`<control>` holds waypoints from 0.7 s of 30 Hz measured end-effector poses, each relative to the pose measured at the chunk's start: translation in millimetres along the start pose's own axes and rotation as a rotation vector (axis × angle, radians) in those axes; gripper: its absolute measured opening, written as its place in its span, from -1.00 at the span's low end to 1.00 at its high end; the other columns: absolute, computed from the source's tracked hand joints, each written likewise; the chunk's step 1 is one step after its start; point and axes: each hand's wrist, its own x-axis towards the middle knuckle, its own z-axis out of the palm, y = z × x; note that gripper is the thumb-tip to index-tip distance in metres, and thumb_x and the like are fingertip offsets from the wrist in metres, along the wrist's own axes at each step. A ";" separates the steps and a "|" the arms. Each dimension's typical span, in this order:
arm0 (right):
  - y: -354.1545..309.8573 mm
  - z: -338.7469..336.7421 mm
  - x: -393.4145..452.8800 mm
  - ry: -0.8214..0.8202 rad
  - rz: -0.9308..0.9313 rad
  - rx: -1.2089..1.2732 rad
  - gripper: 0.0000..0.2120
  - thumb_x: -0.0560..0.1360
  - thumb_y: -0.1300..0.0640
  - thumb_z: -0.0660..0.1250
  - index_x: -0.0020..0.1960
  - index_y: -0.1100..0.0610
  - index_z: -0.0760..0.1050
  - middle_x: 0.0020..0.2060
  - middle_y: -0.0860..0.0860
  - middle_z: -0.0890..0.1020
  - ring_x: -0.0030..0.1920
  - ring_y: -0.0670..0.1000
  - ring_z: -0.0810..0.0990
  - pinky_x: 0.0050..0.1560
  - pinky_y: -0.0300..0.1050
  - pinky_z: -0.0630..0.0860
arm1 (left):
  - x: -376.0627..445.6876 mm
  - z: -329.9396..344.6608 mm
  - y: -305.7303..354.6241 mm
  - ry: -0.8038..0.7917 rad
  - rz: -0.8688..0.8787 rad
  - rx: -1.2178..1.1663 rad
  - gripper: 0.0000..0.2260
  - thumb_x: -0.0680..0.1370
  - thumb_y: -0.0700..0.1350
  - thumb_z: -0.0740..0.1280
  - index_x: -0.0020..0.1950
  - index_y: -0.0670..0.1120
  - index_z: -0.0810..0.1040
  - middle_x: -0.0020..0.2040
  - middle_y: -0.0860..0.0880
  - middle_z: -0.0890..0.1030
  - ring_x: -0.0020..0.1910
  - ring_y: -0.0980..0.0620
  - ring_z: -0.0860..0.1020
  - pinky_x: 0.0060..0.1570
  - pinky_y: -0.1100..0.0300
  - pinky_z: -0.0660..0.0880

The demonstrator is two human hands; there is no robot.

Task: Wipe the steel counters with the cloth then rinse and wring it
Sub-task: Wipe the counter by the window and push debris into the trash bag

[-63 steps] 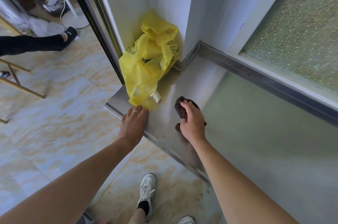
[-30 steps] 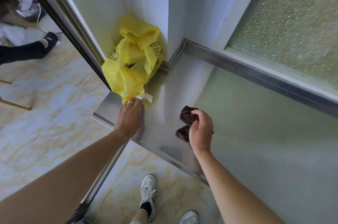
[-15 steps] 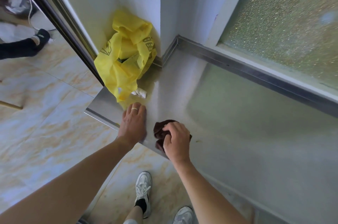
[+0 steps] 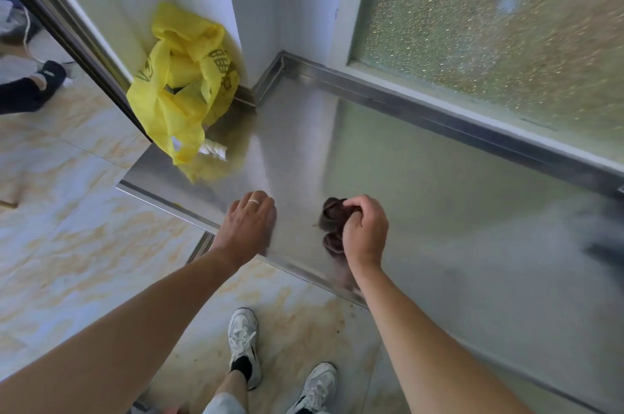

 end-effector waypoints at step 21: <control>6.1 61.2 -71.8 -0.276 -0.106 -0.504 -0.38 0.56 0.14 0.19 0.61 0.09 0.22 0.62 0.05 0.20 0.63 0.12 0.08 0.60 0.13 0.08 | -17.0 34.1 -44.0 0.124 -0.321 -0.116 -0.77 0.47 -0.23 0.43 0.09 -0.12 0.51 0.14 -0.10 0.50 0.18 -0.18 0.47 0.17 -0.03 0.36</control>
